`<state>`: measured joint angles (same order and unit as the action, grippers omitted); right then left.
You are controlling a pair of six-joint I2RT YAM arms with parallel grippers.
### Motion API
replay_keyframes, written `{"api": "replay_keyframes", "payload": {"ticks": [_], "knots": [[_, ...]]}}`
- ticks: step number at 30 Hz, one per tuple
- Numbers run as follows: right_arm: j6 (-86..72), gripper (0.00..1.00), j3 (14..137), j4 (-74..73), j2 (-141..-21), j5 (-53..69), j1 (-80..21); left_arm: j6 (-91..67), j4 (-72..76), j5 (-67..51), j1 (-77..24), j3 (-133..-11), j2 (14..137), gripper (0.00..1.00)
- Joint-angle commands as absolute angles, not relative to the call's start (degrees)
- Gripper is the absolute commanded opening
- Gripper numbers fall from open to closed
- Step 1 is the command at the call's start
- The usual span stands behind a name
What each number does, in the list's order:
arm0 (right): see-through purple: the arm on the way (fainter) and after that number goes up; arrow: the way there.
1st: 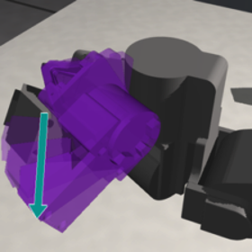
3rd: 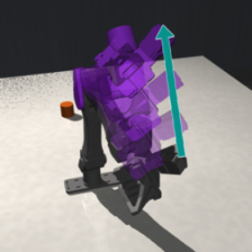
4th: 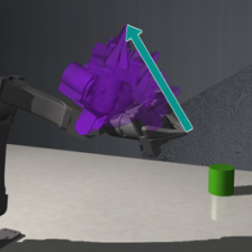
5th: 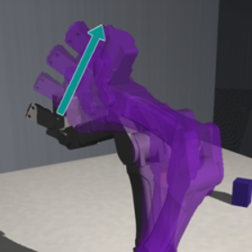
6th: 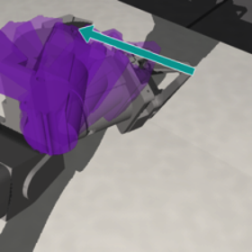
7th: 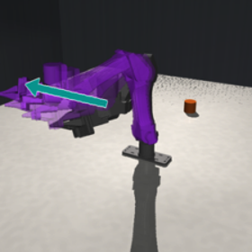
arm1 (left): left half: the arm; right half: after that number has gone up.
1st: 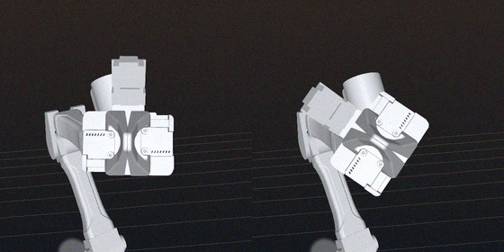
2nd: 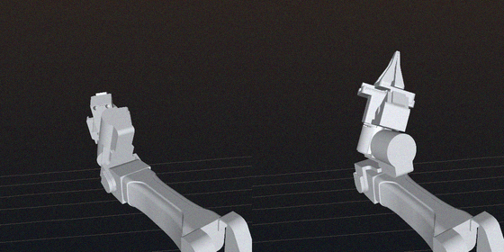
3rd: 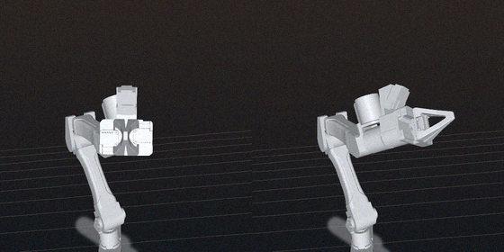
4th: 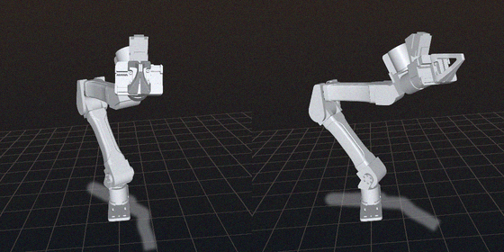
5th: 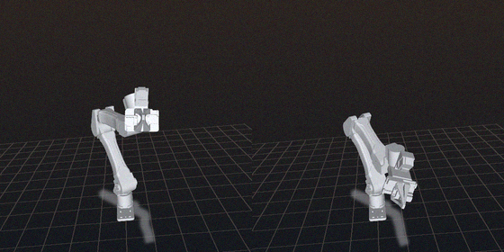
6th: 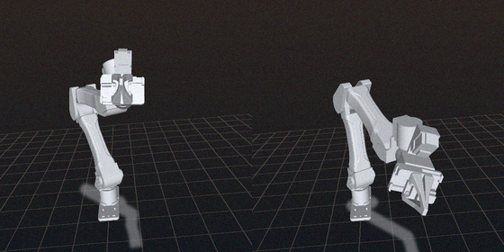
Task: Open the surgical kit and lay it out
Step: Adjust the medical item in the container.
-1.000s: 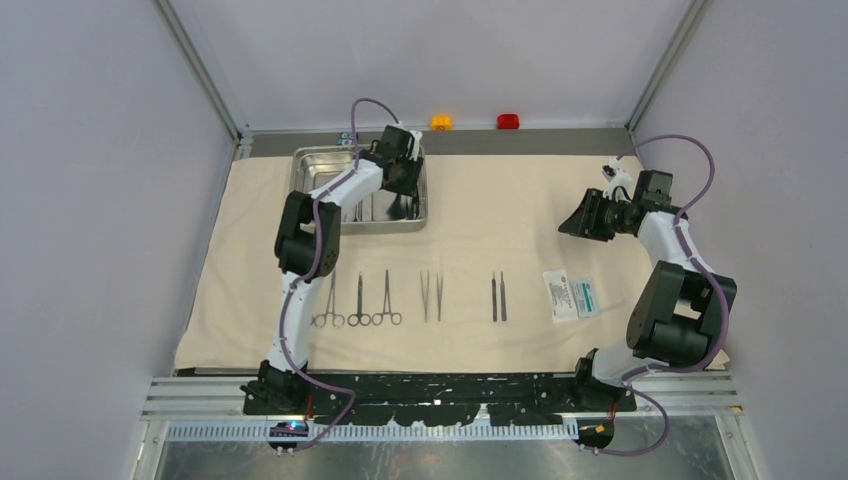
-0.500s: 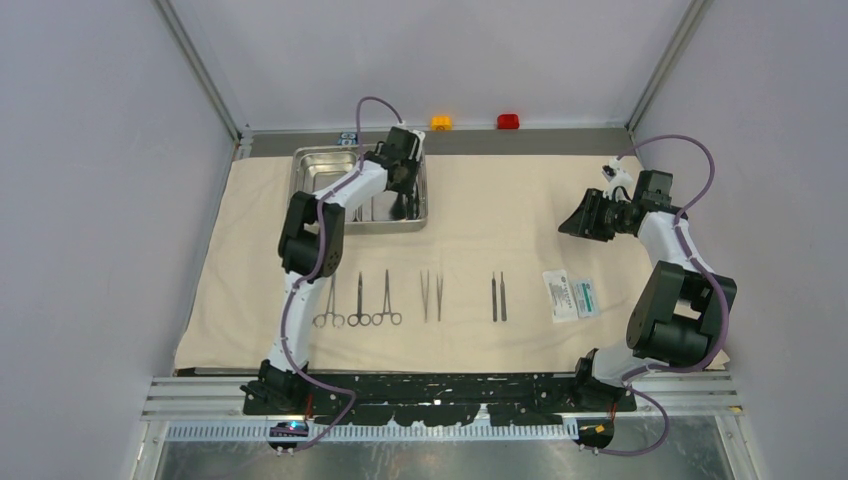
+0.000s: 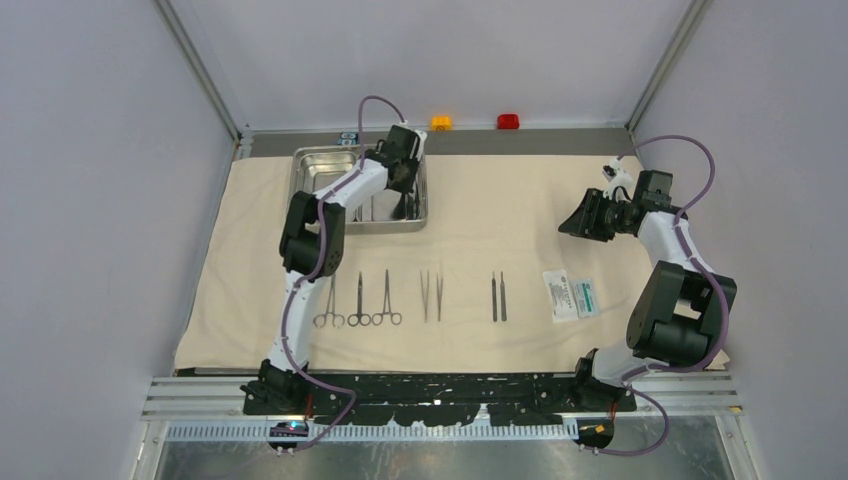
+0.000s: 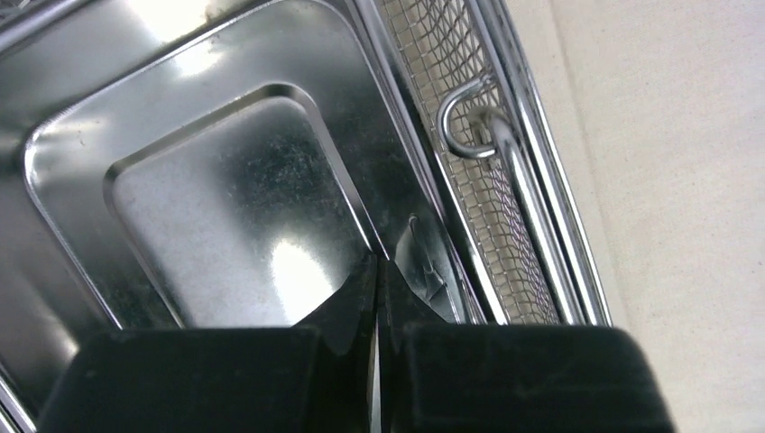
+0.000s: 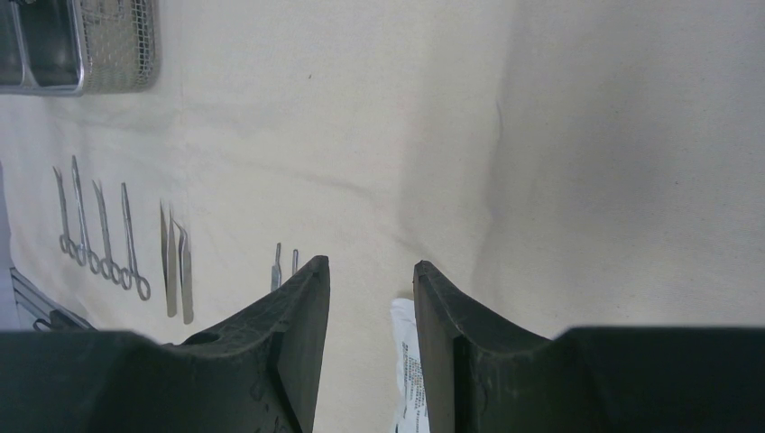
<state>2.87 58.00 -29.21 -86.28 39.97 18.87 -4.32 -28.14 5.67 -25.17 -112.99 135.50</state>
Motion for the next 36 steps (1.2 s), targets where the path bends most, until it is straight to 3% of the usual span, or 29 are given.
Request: {"api": "replay_keyframes", "payload": {"ticks": [1, 20, 36], "knots": [[2.72, 0.45, 60.47, -28.87, -86.41, 40.23, 18.99, -6.16, -33.69, -1.17, -23.59, -109.2, 132.64, 0.0], [2.64, 0.45, 60.38, -28.77, -86.26, 40.33, 19.01, -14.5, -28.46, -19.5, -21.8, -103.48, 125.68, 0.0], [2.75, 0.45, 60.47, -28.92, -87.0, 39.8, 19.03, -14.78, -28.73, -21.01, -21.62, -107.52, 130.49, 0.0]]}}
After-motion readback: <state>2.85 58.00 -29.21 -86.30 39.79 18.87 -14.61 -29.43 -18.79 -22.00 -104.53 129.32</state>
